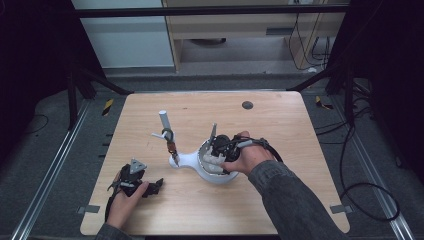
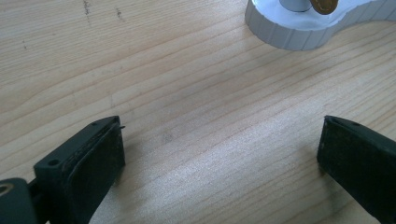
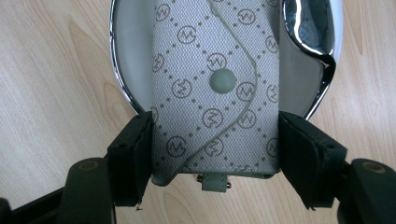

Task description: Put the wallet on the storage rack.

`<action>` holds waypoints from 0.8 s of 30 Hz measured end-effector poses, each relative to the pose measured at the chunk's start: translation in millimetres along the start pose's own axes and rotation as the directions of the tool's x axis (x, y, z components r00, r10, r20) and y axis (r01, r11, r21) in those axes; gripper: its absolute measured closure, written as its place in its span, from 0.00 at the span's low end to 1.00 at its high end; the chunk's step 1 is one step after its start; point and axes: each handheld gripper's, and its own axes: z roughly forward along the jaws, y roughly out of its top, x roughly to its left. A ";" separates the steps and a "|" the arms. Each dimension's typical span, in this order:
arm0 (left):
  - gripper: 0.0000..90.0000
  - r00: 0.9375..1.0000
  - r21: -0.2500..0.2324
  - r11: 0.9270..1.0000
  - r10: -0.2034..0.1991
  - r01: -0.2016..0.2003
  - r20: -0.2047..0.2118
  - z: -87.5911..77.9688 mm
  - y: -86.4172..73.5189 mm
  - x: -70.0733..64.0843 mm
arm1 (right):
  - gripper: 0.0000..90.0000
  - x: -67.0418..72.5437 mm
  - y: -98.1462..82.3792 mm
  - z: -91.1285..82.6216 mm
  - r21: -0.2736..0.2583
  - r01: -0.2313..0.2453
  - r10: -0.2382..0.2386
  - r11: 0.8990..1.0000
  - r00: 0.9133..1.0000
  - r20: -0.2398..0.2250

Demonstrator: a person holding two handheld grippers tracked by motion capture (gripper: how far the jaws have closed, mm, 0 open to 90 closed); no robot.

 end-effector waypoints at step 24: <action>0.00 1.000 -0.002 1.000 0.002 -0.002 0.000 0.3 0.0 -0.4 | 0.35 2.8 8.8 10.7 0.011 -0.002 0.002 1.000 1.000 -0.023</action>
